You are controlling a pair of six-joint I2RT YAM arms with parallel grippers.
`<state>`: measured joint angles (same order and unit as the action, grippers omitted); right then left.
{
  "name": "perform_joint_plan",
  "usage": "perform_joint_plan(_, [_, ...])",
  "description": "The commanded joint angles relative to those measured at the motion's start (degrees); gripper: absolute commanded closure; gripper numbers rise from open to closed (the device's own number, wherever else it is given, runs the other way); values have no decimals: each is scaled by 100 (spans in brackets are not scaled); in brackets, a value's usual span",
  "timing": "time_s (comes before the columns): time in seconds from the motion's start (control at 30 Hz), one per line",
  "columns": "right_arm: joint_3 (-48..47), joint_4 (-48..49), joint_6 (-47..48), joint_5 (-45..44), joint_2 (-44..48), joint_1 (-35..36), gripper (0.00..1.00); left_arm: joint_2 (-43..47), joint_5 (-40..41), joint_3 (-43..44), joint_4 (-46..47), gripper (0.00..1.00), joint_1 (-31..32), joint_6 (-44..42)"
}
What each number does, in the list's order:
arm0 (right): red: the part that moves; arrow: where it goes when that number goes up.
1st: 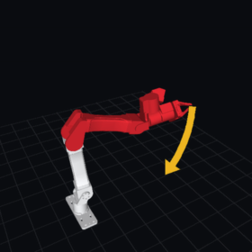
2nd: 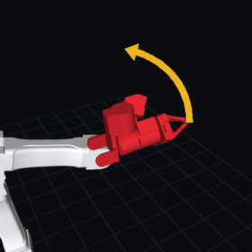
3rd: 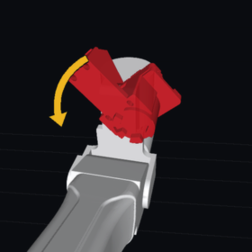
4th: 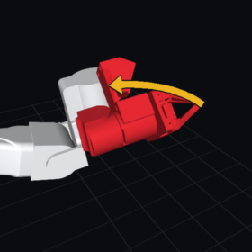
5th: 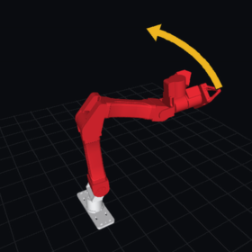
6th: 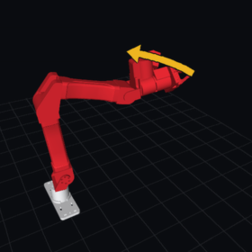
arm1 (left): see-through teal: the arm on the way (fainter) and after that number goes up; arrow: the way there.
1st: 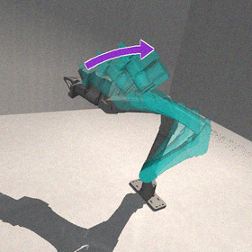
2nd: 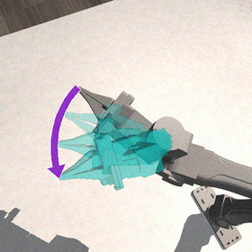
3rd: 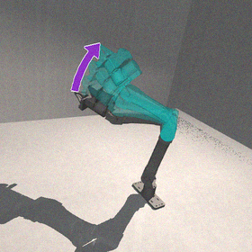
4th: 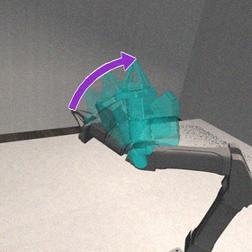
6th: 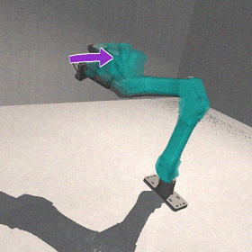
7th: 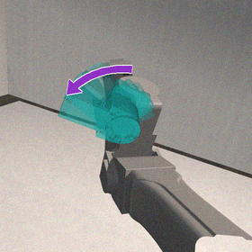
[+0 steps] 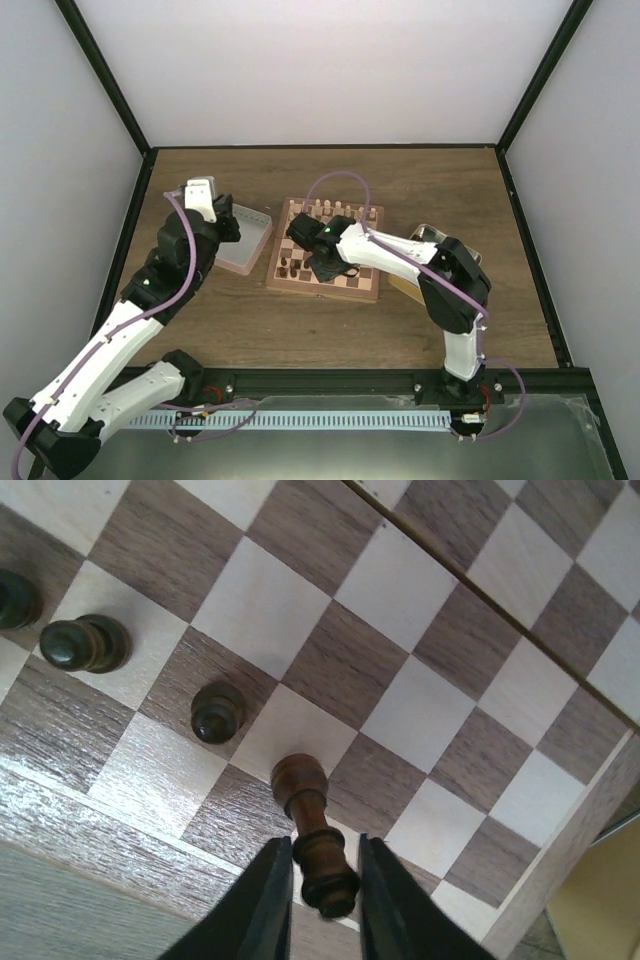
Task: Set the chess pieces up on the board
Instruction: Place the chess piece on the chessboard.
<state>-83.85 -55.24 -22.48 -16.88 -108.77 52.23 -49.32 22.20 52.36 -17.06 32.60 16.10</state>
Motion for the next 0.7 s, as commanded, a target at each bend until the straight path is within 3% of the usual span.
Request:
perform_joint_plan(0.0, [-379,-134,-69,-96,-149,24,75,127,309,-91,174,96,-26,-65])
perform_joint_plan(0.17, [-429,-90,-227,-236,49,24,52,143,341,-108,142,96,-34,-20])
perform_joint_plan(0.5, [206,719,-940,-77,603,-177,52,127,265,-148,166,96,-34,-2])
perform_joint_plan(0.67, [577,1098,-1235,109,674,-321,57,92,212,-154,182,96,-44,-1])
